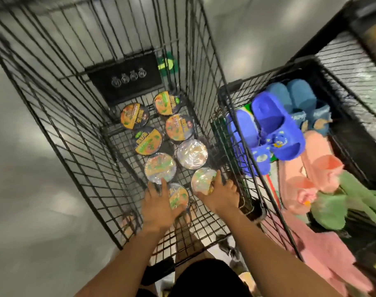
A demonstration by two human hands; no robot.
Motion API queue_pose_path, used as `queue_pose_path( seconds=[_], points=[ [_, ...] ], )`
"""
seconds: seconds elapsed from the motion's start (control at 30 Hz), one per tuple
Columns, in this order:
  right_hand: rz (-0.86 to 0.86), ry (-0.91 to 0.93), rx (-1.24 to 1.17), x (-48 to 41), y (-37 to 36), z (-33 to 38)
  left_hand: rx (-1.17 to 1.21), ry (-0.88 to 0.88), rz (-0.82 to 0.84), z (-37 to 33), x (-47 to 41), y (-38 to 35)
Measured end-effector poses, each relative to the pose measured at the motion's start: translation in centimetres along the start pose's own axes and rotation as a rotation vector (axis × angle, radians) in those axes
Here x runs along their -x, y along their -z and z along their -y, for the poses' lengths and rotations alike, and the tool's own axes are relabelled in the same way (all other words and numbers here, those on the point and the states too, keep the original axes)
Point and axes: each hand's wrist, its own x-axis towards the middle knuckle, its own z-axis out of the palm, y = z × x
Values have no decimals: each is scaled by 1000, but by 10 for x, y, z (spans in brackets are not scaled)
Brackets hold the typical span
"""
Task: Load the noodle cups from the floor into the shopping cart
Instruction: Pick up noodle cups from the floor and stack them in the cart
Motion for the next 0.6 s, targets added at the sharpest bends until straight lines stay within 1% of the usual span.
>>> queue_pose_path(
  seconds=[0.17, 0.23, 0.33, 0.47, 0.53, 0.6],
  points=[
    [-170, 19, 30, 63, -8, 2, -134, -224, -62, 8, 28, 20],
    [-240, -19, 3, 90, -15, 2, -207, -340, -42, 13, 38, 29],
    [-320, -132, -72, 134, -27, 9, -333, -502, -33, 25, 52, 45],
    [-501, -321, -211, 184, -68, 28, -401, -723, -125, 36, 72, 56],
    [-501, -432, -345, 209, -96, 41, -452, -809, -143, 39, 87, 56],
    [-440, -507, -448, 234, -130, 51, -497, -908, -144, 40, 106, 49]
  ],
)
